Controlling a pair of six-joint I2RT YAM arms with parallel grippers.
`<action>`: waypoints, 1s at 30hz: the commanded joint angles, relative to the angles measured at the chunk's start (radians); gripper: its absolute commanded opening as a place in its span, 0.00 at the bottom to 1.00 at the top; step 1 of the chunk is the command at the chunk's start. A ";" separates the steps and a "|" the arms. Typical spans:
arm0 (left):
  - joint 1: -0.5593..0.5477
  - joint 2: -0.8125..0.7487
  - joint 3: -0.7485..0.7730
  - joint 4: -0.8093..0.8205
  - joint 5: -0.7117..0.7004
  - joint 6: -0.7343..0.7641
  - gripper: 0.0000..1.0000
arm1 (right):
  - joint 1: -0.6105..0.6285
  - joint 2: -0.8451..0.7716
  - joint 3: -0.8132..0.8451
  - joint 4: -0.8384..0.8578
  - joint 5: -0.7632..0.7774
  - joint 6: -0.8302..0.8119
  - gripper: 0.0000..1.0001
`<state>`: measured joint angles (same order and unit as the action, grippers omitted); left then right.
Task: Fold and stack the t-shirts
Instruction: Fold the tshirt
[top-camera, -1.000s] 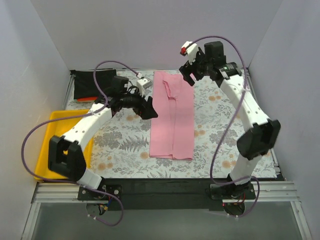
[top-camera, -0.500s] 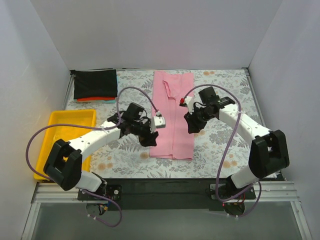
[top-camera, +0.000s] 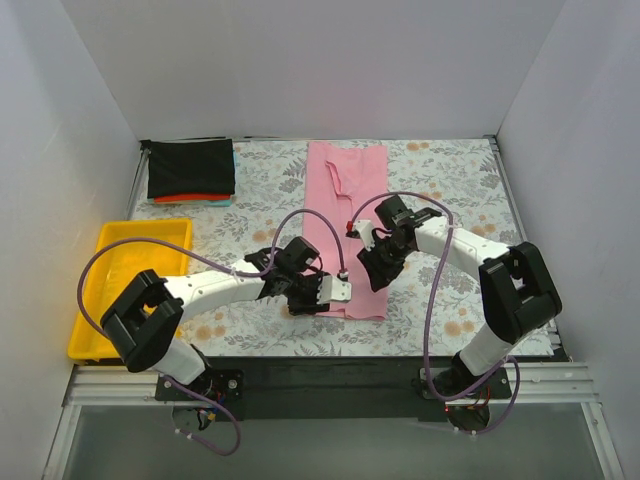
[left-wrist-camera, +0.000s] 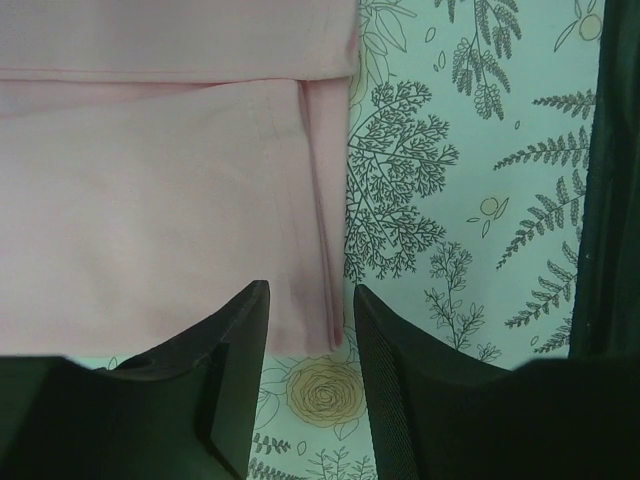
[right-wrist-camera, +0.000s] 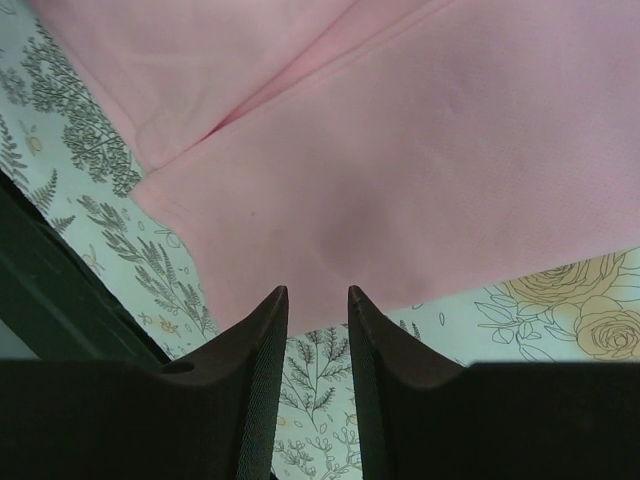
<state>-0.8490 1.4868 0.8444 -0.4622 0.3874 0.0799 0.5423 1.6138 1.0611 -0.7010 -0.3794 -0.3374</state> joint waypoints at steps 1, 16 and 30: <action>-0.007 0.000 -0.004 0.028 -0.047 0.037 0.38 | -0.002 0.021 -0.007 0.015 0.051 0.031 0.36; -0.024 -0.005 -0.041 0.023 -0.045 0.060 0.35 | -0.002 0.089 -0.004 0.015 0.102 0.052 0.33; -0.025 0.001 -0.053 0.043 -0.090 0.069 0.12 | -0.002 0.115 0.000 0.011 0.129 0.055 0.33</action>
<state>-0.8684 1.5021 0.7971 -0.4351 0.3126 0.1341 0.5426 1.7111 1.0504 -0.6968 -0.2573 -0.2905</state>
